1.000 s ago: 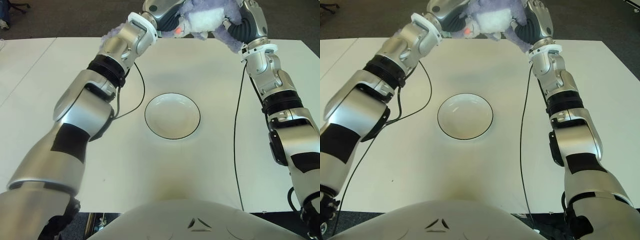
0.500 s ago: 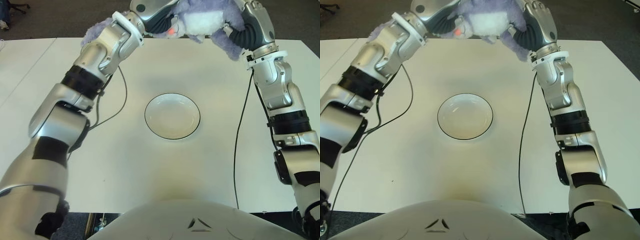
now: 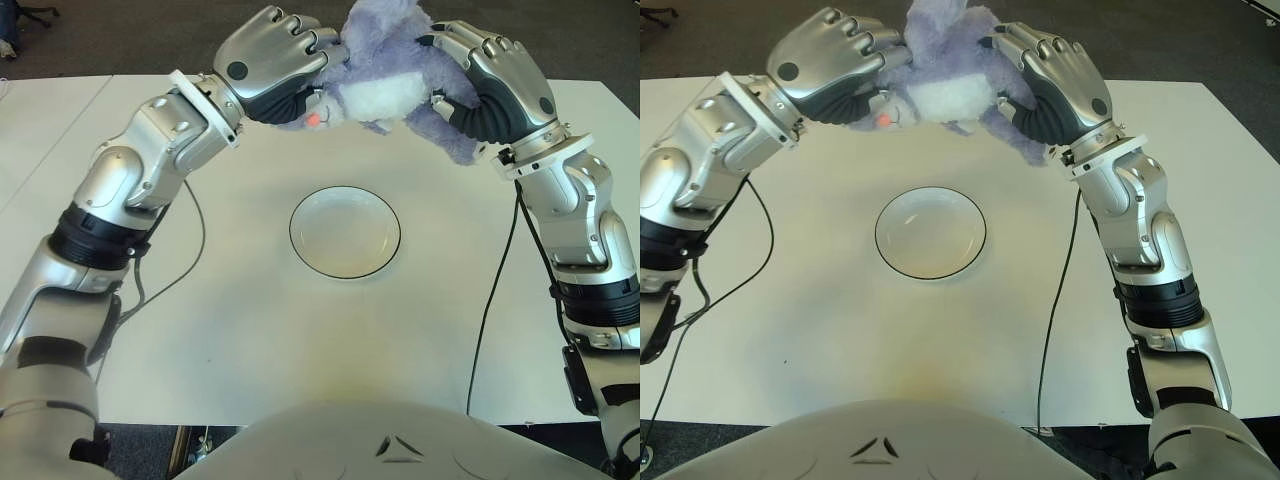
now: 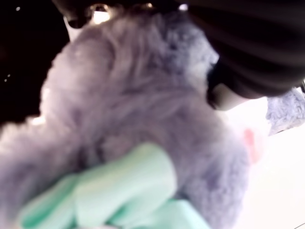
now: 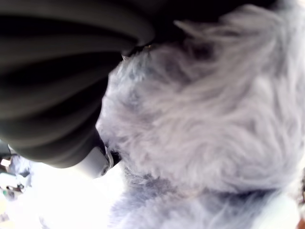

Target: Put the doll into the plate.

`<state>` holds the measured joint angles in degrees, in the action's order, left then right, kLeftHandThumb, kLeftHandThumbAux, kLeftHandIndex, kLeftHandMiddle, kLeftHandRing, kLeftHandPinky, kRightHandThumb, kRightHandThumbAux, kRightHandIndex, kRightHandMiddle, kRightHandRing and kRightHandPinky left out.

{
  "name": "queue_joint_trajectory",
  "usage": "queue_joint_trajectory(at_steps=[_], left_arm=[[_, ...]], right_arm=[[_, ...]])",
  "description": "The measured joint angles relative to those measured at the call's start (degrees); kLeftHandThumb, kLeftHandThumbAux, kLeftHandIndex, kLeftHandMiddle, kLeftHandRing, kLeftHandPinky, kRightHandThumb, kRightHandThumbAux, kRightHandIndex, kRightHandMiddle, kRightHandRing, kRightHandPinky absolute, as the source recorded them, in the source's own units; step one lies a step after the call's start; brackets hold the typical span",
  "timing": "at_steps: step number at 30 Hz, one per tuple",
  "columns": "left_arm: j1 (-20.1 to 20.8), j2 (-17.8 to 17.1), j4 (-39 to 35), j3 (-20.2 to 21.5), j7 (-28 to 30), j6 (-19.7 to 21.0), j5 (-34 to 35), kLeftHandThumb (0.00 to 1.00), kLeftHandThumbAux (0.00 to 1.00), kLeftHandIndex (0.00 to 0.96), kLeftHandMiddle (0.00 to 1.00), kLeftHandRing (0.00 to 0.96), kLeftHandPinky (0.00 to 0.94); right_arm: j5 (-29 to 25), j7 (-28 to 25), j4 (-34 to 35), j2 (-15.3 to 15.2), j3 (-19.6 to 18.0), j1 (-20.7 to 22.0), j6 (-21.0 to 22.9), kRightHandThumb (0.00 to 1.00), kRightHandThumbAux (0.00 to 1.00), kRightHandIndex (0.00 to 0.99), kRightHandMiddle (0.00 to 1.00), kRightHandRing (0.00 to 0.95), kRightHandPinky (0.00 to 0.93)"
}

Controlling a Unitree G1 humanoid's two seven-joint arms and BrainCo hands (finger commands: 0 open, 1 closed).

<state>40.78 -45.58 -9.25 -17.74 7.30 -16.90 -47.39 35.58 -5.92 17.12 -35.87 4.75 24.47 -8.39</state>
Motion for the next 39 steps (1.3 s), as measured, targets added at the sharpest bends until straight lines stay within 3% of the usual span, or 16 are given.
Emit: queue_joint_trajectory(at_steps=[11, 17, 32, 39], left_arm=[[-10.86, -3.57, -11.17, 5.83, 3.33, -3.38, 0.04, 0.852, 0.654, 0.442, 0.492, 0.798, 0.849], [-11.72, -3.85, -13.83, 6.60, 8.38, -3.78, 0.76, 0.852, 0.655, 0.441, 0.492, 0.797, 0.850], [-15.31, -0.37, -17.79, 6.28, 22.15, 2.65, 3.12, 0.853, 0.657, 0.439, 0.492, 0.800, 0.847], [-16.21, 1.80, -17.65, 4.82, 25.42, 4.25, 2.26, 0.852, 0.658, 0.439, 0.492, 0.784, 0.805]], right_arm=[[-0.82, -2.49, 7.10, 0.27, -0.72, -7.25, -2.30, 0.717, 0.709, 0.440, 0.890, 0.874, 0.857], [-0.47, -3.31, 8.71, 0.81, -0.74, -10.86, -3.15, 0.722, 0.708, 0.440, 0.886, 0.877, 0.856], [-5.58, -10.41, 5.08, -1.60, -0.12, -10.88, -8.74, 0.719, 0.710, 0.440, 0.887, 0.889, 0.878], [-6.45, -15.84, 7.21, -1.71, 0.89, -14.14, -6.06, 0.715, 0.711, 0.438, 0.899, 0.895, 0.883]])
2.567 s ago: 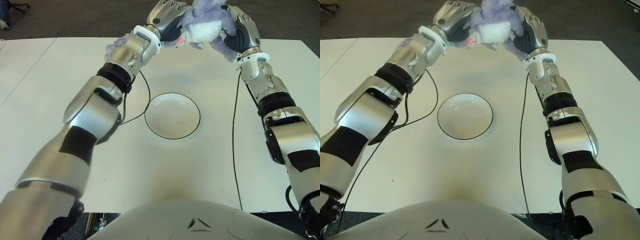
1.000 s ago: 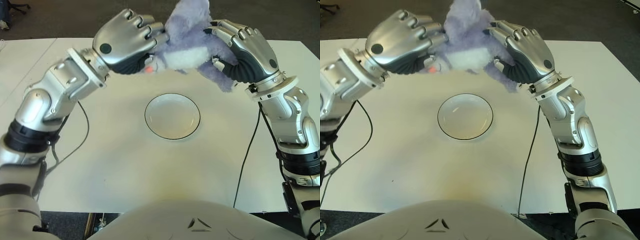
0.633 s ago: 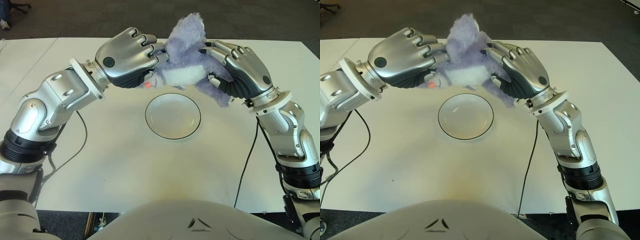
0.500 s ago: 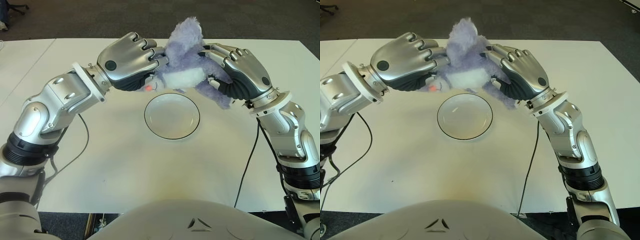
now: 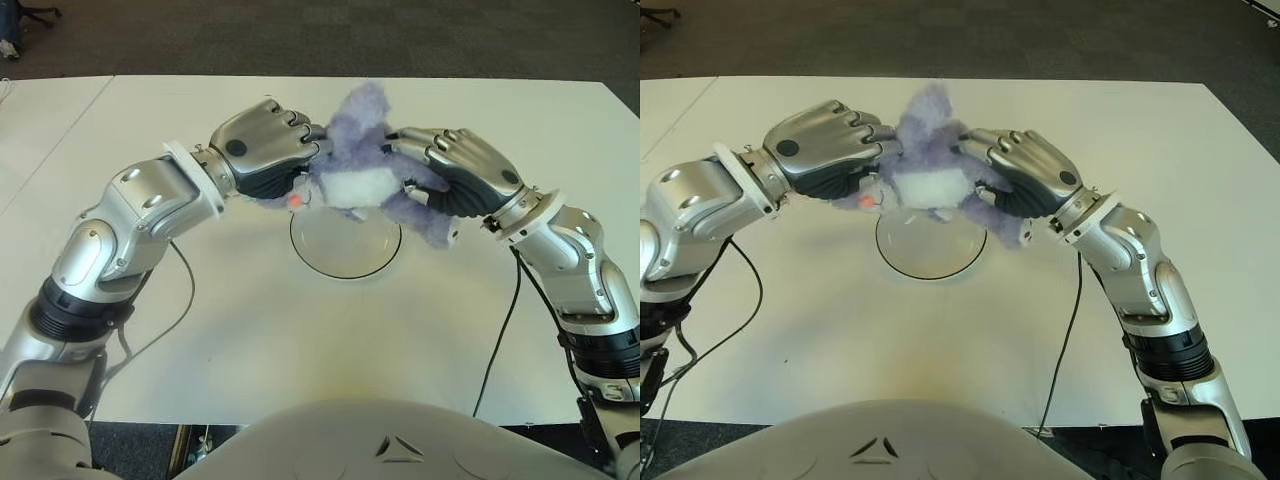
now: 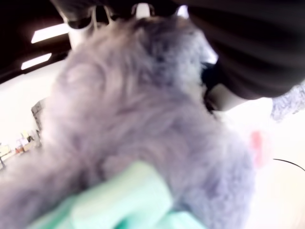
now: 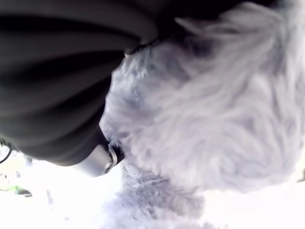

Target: Put the doll into the plate.

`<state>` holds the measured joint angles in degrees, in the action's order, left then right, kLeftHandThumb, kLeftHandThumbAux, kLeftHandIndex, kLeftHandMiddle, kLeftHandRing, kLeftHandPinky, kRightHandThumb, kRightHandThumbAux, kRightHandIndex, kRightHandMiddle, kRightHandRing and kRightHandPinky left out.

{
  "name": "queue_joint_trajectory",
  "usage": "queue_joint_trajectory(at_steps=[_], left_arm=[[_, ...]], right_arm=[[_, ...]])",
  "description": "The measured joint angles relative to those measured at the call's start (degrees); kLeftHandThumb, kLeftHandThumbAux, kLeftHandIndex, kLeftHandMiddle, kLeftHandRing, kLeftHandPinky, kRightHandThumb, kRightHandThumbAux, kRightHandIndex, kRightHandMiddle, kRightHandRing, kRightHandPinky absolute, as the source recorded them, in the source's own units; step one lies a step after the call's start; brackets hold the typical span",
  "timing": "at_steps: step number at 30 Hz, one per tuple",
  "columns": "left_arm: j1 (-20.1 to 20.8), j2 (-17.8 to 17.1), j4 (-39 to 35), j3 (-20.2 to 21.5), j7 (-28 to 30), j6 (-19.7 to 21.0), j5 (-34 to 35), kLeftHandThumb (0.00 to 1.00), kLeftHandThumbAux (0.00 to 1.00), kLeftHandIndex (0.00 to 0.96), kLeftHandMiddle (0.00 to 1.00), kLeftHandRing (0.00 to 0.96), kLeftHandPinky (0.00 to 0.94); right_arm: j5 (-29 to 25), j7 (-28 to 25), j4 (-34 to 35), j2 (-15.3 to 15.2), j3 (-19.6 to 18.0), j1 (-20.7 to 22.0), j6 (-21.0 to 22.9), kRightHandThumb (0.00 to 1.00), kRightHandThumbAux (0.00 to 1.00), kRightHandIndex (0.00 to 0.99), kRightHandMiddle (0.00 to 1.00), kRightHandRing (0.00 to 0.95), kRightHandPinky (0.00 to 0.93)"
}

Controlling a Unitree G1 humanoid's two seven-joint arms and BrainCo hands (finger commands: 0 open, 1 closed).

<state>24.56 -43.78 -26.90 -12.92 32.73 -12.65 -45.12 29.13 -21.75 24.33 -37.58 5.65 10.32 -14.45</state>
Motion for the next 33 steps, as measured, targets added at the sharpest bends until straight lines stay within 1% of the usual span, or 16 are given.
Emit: queue_joint_trajectory(at_steps=[2, 5, 8, 9, 11, 19, 23, 27, 28, 29, 33], left_arm=[[-0.73, 0.78, 0.21, -0.87, 0.00, 0.10, -1.17, 0.851, 0.659, 0.439, 0.492, 0.780, 0.806], [-1.92, 2.73, 1.74, -3.29, -0.19, 0.30, -3.66, 0.851, 0.659, 0.439, 0.492, 0.784, 0.814], [-3.99, 5.17, 4.53, -5.76, -0.63, 0.65, -5.08, 0.851, 0.659, 0.438, 0.492, 0.792, 0.837], [-4.65, 5.88, 5.32, -6.38, -0.63, 0.77, -5.20, 0.851, 0.660, 0.439, 0.492, 0.810, 0.857], [-5.35, 7.06, 6.18, -6.93, -0.63, 1.28, -5.23, 0.852, 0.659, 0.439, 0.492, 0.818, 0.861], [-5.91, 11.09, 6.87, -7.89, -0.74, 4.56, -5.76, 0.853, 0.658, 0.442, 0.491, 0.826, 0.851], [-6.57, 12.62, 7.51, -8.38, -1.33, 5.93, -6.71, 0.853, 0.658, 0.443, 0.491, 0.819, 0.834], [-6.69, 13.43, 8.48, -8.46, -2.45, 6.33, -7.25, 0.854, 0.657, 0.446, 0.491, 0.812, 0.821], [-6.69, 13.51, 8.74, -8.46, -2.66, 6.33, -7.27, 0.858, 0.657, 0.440, 0.590, 0.815, 0.816], [-6.69, 13.57, 9.01, -8.46, -2.92, 6.31, -7.27, 0.859, 0.657, 0.439, 0.615, 0.815, 0.815], [-6.68, 13.68, 9.55, -8.44, -3.30, 6.14, -7.23, 0.861, 0.656, 0.440, 0.624, 0.822, 0.809]], right_arm=[[0.00, -1.84, 1.23, 0.03, 0.32, -1.35, 1.63, 0.713, 0.712, 0.438, 0.903, 0.893, 0.883], [0.06, -3.92, 1.95, 0.03, 0.58, -2.74, 3.26, 0.711, 0.712, 0.438, 0.907, 0.891, 0.883], [0.64, -5.16, 1.82, -0.12, 0.84, -4.04, 3.66, 0.711, 0.712, 0.438, 0.908, 0.891, 0.883], [0.97, -5.32, 1.58, -0.19, 1.02, -4.37, 3.63, 0.710, 0.713, 0.438, 0.908, 0.890, 0.883], [1.11, -5.33, 0.89, -0.29, 1.20, -5.01, 3.44, 0.710, 0.713, 0.438, 0.910, 0.890, 0.884], [1.72, -3.93, 0.00, -0.27, 1.23, -6.79, 3.14, 0.708, 0.713, 0.438, 0.913, 0.891, 0.886], [2.22, -3.08, 0.00, 0.15, 1.36, -8.12, 3.16, 0.708, 0.712, 0.439, 0.913, 0.893, 0.888], [2.69, -2.24, -0.01, 0.44, 1.57, -8.69, 3.16, 0.709, 0.711, 0.439, 0.913, 0.895, 0.888], [2.83, -2.03, -0.01, 0.47, 1.61, -8.74, 3.16, 0.709, 0.711, 0.439, 0.912, 0.896, 0.889], [2.99, -1.77, -0.02, 0.53, 1.63, -8.76, 3.16, 0.709, 0.711, 0.439, 0.912, 0.896, 0.890], [3.51, -0.96, -0.18, 0.79, 1.78, -8.77, 3.16, 0.710, 0.710, 0.439, 0.908, 0.894, 0.886]])
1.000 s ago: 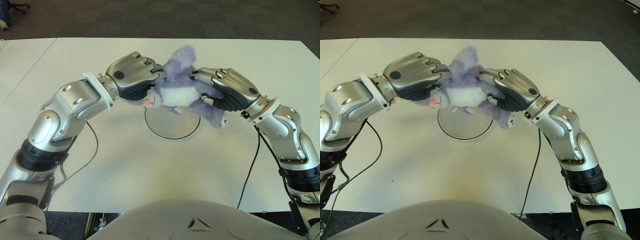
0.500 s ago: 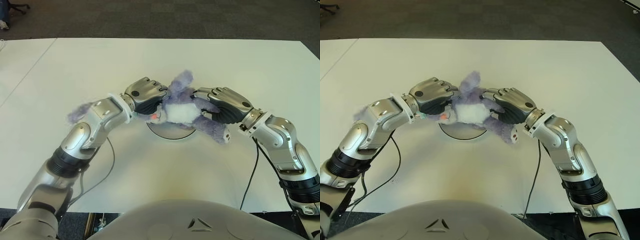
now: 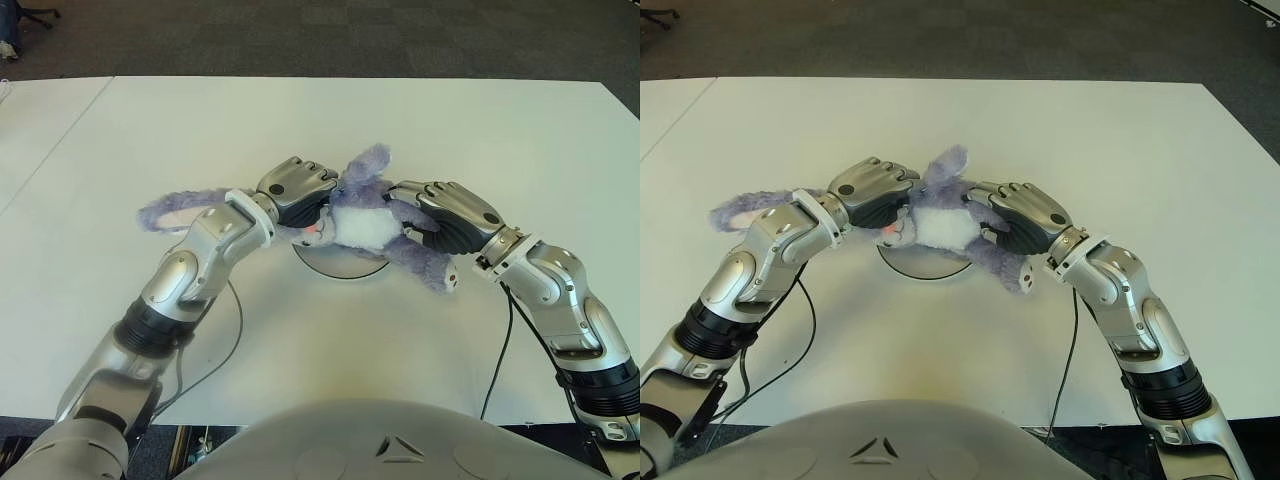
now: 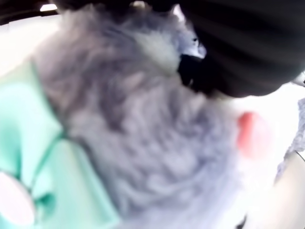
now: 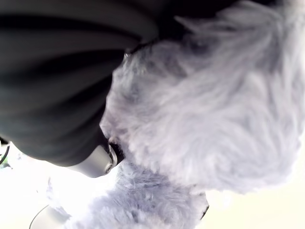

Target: Put the doll into the plate.

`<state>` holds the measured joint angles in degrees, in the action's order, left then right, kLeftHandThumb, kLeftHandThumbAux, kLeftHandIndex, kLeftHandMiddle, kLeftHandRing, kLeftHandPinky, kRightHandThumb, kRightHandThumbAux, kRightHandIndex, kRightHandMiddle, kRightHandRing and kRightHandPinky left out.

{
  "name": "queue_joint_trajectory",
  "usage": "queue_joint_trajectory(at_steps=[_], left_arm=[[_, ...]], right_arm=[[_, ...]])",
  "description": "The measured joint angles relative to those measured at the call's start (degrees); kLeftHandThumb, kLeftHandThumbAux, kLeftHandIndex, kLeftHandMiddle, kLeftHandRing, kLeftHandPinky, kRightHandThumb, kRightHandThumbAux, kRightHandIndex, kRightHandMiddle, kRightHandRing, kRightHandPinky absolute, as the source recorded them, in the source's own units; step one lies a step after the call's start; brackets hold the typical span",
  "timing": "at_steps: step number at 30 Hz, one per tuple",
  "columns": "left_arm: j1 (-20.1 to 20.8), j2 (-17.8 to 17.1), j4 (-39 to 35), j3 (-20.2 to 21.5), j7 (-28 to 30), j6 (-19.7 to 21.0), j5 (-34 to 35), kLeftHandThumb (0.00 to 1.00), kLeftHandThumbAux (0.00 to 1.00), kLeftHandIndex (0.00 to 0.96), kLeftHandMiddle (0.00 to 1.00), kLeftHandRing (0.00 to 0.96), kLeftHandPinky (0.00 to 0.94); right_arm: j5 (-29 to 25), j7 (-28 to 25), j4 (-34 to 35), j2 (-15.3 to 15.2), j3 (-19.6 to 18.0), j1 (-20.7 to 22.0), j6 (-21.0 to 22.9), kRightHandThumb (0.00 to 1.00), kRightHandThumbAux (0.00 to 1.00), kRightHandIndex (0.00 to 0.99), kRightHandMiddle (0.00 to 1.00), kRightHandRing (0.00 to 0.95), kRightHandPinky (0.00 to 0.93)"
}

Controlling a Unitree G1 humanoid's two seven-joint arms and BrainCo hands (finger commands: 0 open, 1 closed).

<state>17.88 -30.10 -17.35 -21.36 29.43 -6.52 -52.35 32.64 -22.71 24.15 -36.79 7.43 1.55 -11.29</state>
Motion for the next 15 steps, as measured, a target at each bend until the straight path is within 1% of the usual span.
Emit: queue_joint_trajectory(at_steps=[4, 5, 9, 12, 15], left_arm=[[0.00, 0.00, 0.68, 0.14, -1.19, -0.70, 0.53, 0.860, 0.657, 0.427, 0.592, 0.823, 0.823], [0.00, 0.00, 0.87, 0.17, -1.51, -0.89, 0.63, 0.856, 0.660, 0.414, 0.567, 0.826, 0.843], [-0.01, 0.11, 2.01, 0.28, -3.17, -1.49, 1.14, 0.855, 0.662, 0.408, 0.559, 0.826, 0.857], [-0.09, 0.46, 2.85, 0.43, -4.55, -1.67, 1.73, 0.855, 0.662, 0.408, 0.559, 0.827, 0.851], [-0.49, 0.82, 3.71, 0.65, -6.22, -1.76, 2.37, 0.849, 0.662, 0.416, 0.565, 0.805, 0.810]], right_arm=[[0.20, 0.35, -0.27, 0.34, 0.10, 0.07, 0.32, 0.711, 0.709, 0.440, 0.899, 0.890, 0.883], [0.20, 0.36, -0.38, 0.48, 0.13, 0.11, 0.48, 0.710, 0.710, 0.440, 0.901, 0.891, 0.885], [0.21, 0.25, -1.01, 1.00, 0.37, 0.54, 1.10, 0.710, 0.710, 0.439, 0.904, 0.892, 0.885], [0.22, 0.17, -1.49, 1.20, 0.49, 1.05, 1.33, 0.710, 0.710, 0.439, 0.902, 0.888, 0.884], [0.18, 0.16, -2.16, 1.48, 0.59, 1.50, 1.43, 0.713, 0.710, 0.439, 0.879, 0.872, 0.872]])
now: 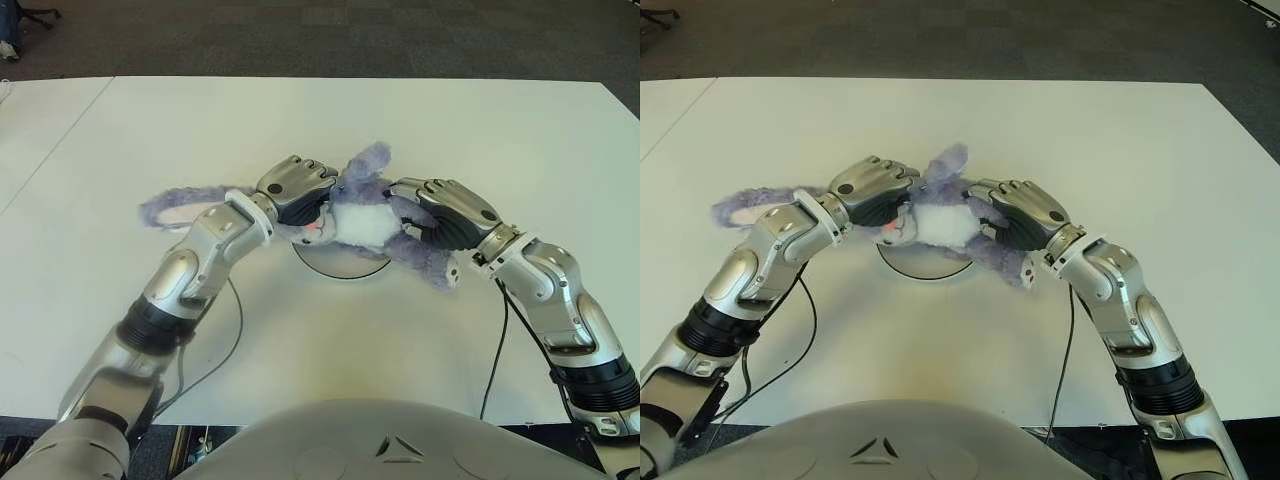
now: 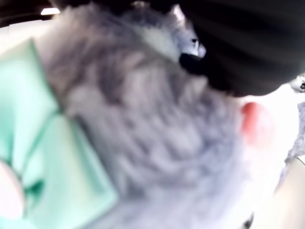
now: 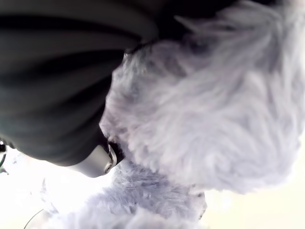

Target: Put the doll into the plate.

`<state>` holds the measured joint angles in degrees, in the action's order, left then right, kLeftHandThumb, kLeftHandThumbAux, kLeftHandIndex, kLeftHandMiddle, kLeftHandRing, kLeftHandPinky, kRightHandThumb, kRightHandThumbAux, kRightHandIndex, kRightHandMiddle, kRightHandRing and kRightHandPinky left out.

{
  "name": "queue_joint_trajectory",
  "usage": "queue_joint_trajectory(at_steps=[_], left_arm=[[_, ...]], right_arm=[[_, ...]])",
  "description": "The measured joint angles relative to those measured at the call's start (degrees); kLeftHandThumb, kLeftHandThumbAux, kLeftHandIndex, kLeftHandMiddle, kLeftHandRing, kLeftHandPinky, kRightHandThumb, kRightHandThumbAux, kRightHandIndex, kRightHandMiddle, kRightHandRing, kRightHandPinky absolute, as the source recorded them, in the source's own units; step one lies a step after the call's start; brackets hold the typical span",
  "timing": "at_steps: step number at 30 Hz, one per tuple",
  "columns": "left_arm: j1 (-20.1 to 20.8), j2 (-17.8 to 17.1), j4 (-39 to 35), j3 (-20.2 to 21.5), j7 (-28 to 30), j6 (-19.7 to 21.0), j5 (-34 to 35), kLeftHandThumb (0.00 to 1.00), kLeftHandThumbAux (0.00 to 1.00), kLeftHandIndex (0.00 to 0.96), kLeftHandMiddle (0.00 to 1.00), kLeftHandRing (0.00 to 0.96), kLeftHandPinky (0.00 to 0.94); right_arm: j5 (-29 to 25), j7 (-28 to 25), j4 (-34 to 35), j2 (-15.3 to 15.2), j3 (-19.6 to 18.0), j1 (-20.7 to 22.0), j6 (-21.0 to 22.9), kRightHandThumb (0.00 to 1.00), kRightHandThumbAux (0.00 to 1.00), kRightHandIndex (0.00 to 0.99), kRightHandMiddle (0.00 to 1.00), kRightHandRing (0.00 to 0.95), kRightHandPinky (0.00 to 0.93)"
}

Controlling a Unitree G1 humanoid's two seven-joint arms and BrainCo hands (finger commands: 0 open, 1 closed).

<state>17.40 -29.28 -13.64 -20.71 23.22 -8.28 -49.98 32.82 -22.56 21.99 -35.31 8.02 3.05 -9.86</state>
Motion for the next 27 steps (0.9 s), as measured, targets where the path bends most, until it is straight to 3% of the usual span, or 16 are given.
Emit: queue_joint_trajectory(at_steps=[9, 11, 15, 16, 21, 23, 24, 27], left_arm=[[-1.01, 0.93, 2.74, 0.32, -6.36, -0.37, 0.37, 0.840, 0.662, 0.422, 0.577, 0.780, 0.772], [-0.94, 0.93, 3.16, 0.26, -7.13, -0.45, 0.31, 0.720, 0.692, 0.435, 0.749, 0.784, 0.776], [-0.58, 0.92, 3.47, 0.03, -7.59, -0.52, -0.08, 0.697, 0.698, 0.435, 0.770, 0.775, 0.759], [-0.50, 0.92, 3.51, -0.01, -7.73, -0.51, -0.17, 0.691, 0.699, 0.432, 0.764, 0.760, 0.732], [-0.27, 0.97, 3.56, -0.11, -8.28, -0.27, -0.79, 0.687, 0.701, 0.430, 0.746, 0.732, 0.679], [-0.16, 1.01, 3.56, -0.14, -8.62, -0.17, -1.02, 0.686, 0.702, 0.428, 0.737, 0.723, 0.682], [-0.11, 1.05, 3.56, -0.16, -8.79, -0.10, -1.24, 0.685, 0.702, 0.427, 0.734, 0.720, 0.682], [0.03, 1.07, 3.62, -0.24, -9.53, -0.05, -1.83, 0.685, 0.703, 0.425, 0.727, 0.711, 0.674]], right_arm=[[-2.94, 0.11, -4.65, 2.55, 0.01, 2.83, 0.81, 0.717, 0.707, 0.440, 0.853, 0.862, 0.866], [-4.05, 0.15, -6.59, 3.01, -0.05, 3.96, 0.76, 0.715, 0.706, 0.439, 0.842, 0.855, 0.852], [-5.66, 0.42, -11.29, 3.16, -0.17, 7.31, -0.16, 0.710, 0.705, 0.436, 0.812, 0.826, 0.805], [-5.82, 0.67, -12.51, 3.17, -0.18, 8.27, -0.55, 0.691, 0.711, 0.429, 0.764, 0.770, 0.749], [-5.56, 4.44, -20.22, 3.30, -0.22, 13.58, -3.99, 0.676, 0.719, 0.418, 0.617, 0.654, 0.641], [-5.62, 5.72, -23.27, 3.35, -0.27, 15.77, -5.53, 0.275, 0.563, 0.323, 0.458, 0.479, 0.488], [-5.65, 6.27, -24.66, 3.37, -0.31, 16.77, -6.20, 0.201, 0.530, 0.296, 0.392, 0.405, 0.416], [-5.72, 8.32, -28.84, 3.39, -0.77, 19.81, -7.92, 0.127, 0.474, 0.219, 0.321, 0.343, 0.357]])
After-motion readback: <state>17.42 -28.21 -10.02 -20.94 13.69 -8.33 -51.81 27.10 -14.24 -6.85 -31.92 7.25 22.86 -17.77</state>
